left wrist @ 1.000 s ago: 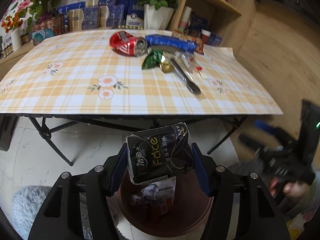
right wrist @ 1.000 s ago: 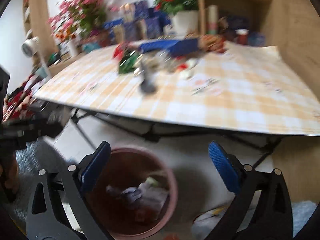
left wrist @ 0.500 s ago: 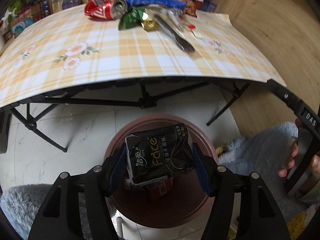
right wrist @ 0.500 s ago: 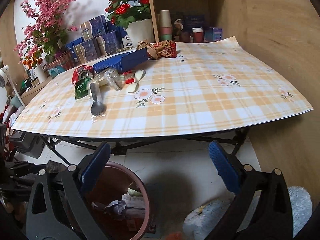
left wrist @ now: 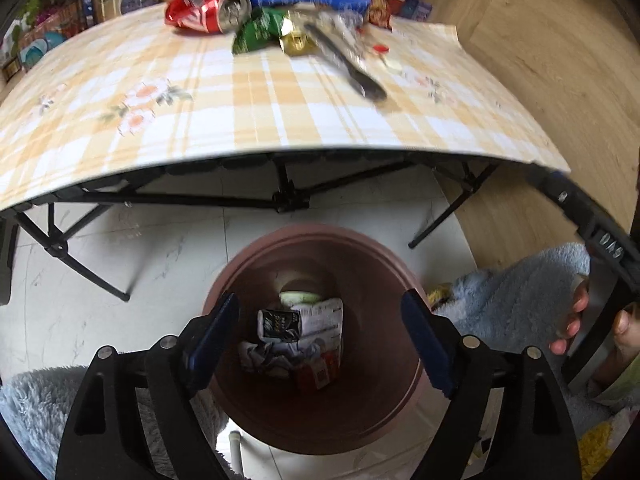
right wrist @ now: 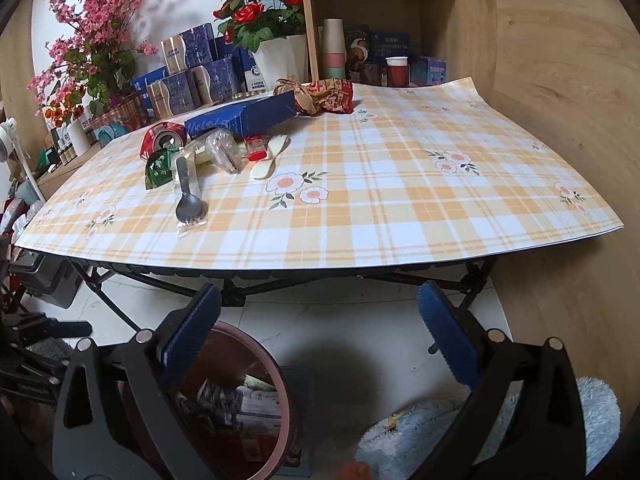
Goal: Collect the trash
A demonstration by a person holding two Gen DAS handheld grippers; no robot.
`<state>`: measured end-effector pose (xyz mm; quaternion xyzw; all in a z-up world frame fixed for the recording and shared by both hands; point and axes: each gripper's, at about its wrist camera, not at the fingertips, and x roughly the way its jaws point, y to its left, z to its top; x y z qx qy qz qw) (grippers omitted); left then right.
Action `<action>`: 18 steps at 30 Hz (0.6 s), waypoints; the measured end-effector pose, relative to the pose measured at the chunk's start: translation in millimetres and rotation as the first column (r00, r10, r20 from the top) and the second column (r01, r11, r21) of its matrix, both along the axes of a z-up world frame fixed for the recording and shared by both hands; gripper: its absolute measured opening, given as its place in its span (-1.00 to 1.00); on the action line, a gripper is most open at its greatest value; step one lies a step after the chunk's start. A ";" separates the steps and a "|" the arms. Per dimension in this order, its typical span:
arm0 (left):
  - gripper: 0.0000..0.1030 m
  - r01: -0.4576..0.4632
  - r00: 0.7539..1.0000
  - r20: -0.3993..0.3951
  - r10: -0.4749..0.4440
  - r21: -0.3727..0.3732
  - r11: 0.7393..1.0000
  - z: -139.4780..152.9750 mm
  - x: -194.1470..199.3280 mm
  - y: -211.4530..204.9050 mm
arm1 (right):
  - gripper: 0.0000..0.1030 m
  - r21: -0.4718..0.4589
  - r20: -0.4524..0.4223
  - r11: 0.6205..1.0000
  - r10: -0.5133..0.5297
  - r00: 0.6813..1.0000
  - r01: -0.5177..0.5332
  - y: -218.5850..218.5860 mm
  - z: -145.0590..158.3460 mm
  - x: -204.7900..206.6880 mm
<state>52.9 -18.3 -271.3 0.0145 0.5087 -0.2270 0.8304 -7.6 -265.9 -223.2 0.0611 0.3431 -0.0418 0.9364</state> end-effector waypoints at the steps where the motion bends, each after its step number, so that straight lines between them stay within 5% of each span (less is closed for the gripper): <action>1: 0.57 -0.009 1.000 0.022 0.009 -0.005 1.000 4.3 -1.6 1.9 | 0.89 -0.003 -0.003 1.000 -0.002 1.000 0.002 0.0 -0.4 0.1; 18: 0.58 -0.197 0.948 0.224 0.227 -0.150 0.969 50.6 -12.1 43.6 | 0.89 0.039 -0.030 0.999 0.003 1.000 -0.002 -6.7 -7.1 3.0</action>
